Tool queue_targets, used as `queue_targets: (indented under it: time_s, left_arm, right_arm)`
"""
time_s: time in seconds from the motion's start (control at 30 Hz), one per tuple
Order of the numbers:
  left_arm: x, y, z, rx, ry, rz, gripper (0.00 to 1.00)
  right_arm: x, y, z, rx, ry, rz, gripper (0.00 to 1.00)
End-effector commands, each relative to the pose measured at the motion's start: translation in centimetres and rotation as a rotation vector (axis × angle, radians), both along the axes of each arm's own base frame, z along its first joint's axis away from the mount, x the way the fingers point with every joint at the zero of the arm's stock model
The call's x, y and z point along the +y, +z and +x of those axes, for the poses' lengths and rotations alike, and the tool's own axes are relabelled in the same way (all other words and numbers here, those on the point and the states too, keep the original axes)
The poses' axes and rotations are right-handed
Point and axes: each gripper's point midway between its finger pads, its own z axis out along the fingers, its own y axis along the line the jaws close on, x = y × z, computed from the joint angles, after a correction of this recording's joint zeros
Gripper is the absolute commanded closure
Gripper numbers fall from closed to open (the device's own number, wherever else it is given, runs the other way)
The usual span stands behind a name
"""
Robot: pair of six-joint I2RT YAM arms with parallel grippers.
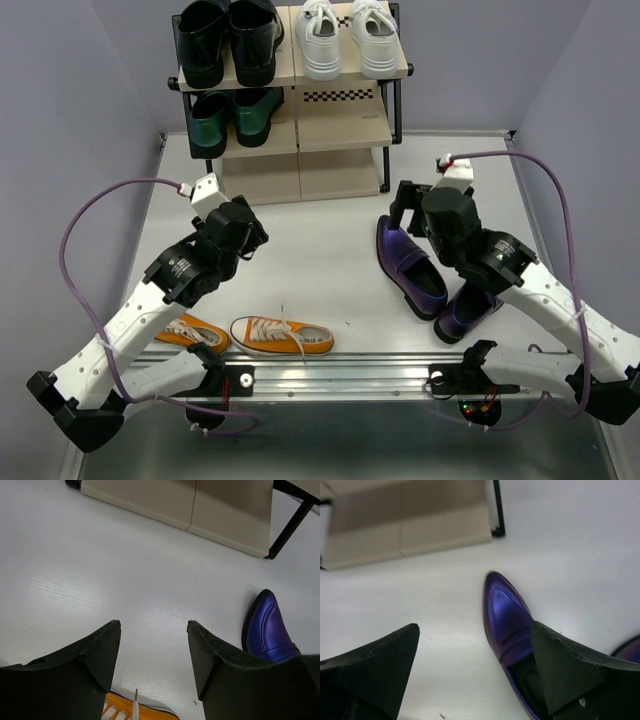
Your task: Place and organize the shoes onto the shoe shelf
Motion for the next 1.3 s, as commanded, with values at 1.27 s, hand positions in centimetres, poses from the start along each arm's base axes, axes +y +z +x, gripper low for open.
queue_targets:
  time_s: [1.27]
  left_arm:
    - [-0.4,1.6,2.2,-0.049,-0.022,0.031,0.33]
  right_arm:
    - [-6.8,-23.2,-7.3,0.802,-0.197,0.2,0.36]
